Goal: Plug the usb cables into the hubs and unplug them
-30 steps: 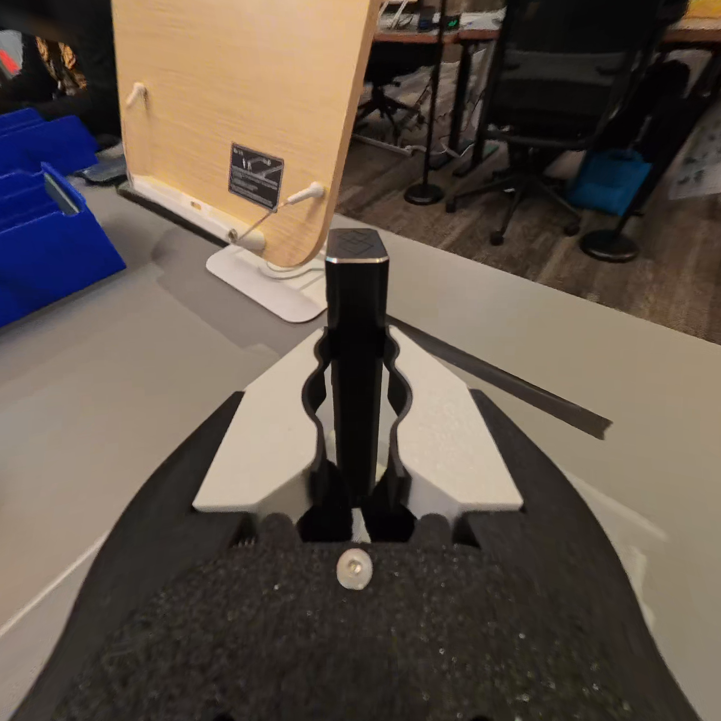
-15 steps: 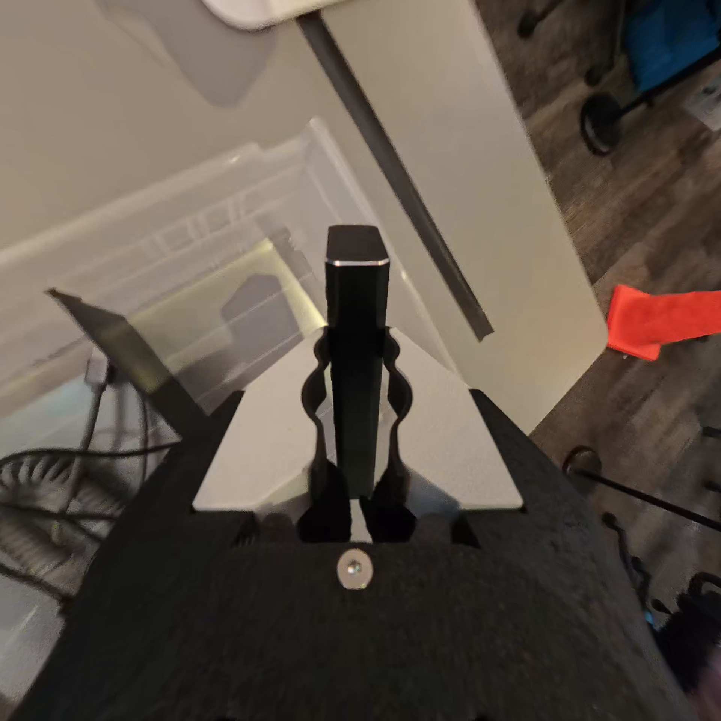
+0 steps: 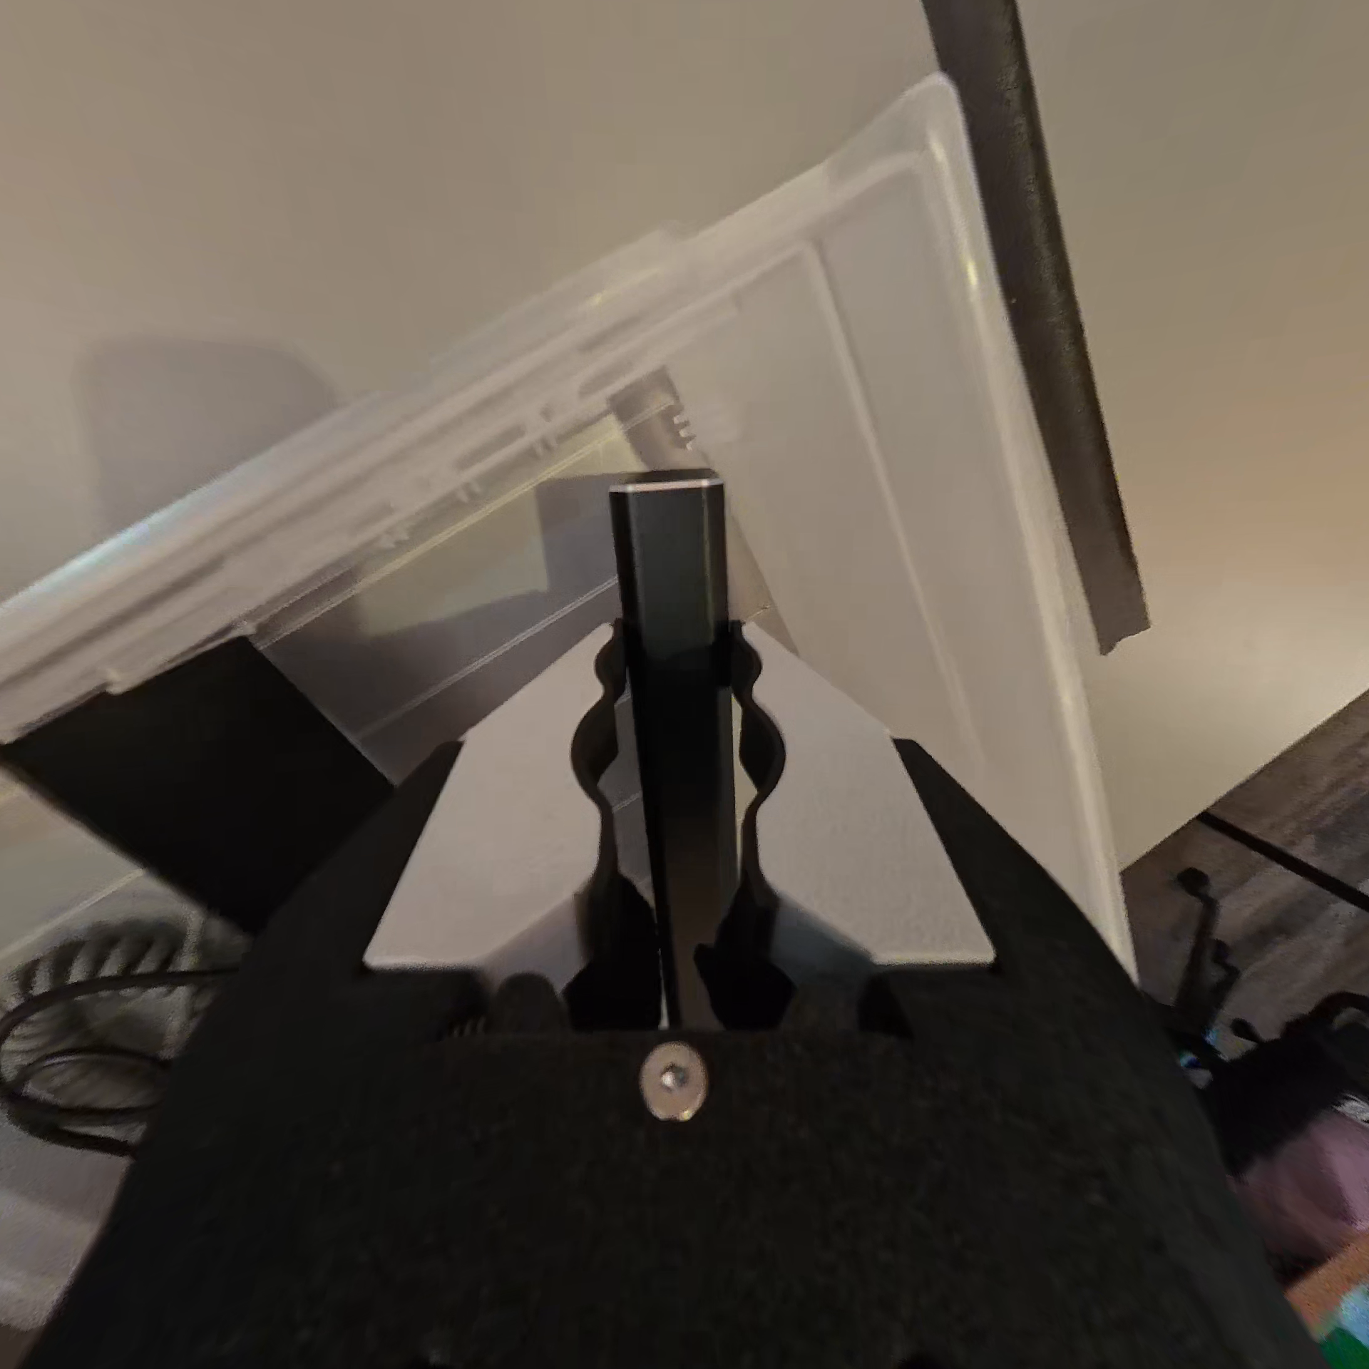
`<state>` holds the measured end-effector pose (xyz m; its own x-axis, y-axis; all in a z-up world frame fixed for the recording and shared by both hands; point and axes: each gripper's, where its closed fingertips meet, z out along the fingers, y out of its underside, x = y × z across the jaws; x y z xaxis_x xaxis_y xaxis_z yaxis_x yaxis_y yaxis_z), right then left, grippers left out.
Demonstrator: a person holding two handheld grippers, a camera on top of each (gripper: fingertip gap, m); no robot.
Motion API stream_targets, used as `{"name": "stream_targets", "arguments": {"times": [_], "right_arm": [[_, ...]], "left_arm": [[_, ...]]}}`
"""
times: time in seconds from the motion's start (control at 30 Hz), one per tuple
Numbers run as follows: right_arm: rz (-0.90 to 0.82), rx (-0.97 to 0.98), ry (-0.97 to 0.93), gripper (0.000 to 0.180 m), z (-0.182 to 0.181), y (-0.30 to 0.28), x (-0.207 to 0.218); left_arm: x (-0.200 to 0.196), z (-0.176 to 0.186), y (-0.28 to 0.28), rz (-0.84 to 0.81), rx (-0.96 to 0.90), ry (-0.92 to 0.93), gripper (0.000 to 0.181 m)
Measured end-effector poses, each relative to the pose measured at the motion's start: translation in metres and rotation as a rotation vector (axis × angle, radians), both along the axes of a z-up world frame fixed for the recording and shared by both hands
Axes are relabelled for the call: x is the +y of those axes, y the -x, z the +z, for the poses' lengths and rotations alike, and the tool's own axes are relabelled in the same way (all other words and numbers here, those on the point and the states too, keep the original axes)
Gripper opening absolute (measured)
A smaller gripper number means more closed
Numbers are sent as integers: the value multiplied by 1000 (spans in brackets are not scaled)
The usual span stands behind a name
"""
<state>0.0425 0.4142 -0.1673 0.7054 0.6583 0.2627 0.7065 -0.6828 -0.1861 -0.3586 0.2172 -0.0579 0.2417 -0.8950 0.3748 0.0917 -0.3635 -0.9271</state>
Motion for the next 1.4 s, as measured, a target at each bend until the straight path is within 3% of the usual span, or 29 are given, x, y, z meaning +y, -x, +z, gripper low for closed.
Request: {"name": "stream_targets", "arguments": {"times": [0.03,0.13,0.2,0.27,0.33,0.37,0.5,0.6,0.67,0.77,0.9,1.03,1.13,1.3,1.4], "right_arm": [[-4,10,4,35,3,1,-4],[-29,54,-133,47,37,10,-14],[-89,102,-297,51,78,19,-30],[-161,197,-464,51,114,39,-59],[-178,348,-552,47,130,81,-100],[-139,422,-565,46,130,110,-124],[2,720,-613,21,106,230,-219],[12,946,-469,26,65,299,-269],[-20,1072,-370,27,46,323,-287],[28,1113,-289,35,45,334,-301],[15,1174,-266,34,50,326,-303],[8,1096,-267,34,36,319,-302],[-9,1078,-258,34,33,318,-300],[11,1072,-223,33,29,322,-301],[23,1068,-212,32,27,323,-301]], "left_arm": [[2,6,11,40,0,-37,31],[6,35,62,200,-64,-162,40],[24,36,110,416,-33,-202,39],[50,14,156,656,131,-206,39],[70,-21,174,754,334,-128,42],[74,-37,172,747,393,-74,50],[75,-56,136,640,409,10,38],[70,-58,109,549,430,-31,37],[69,-60,103,521,438,-20,33],[73,-42,117,560,398,-55,42],[91,6,151,633,411,-277,39],[134,21,160,501,677,-495,42],[183,27,167,431,858,-710,32],[272,-12,193,273,1448,-862,50],[309,-35,203,126,1734,-1066,54]]}}
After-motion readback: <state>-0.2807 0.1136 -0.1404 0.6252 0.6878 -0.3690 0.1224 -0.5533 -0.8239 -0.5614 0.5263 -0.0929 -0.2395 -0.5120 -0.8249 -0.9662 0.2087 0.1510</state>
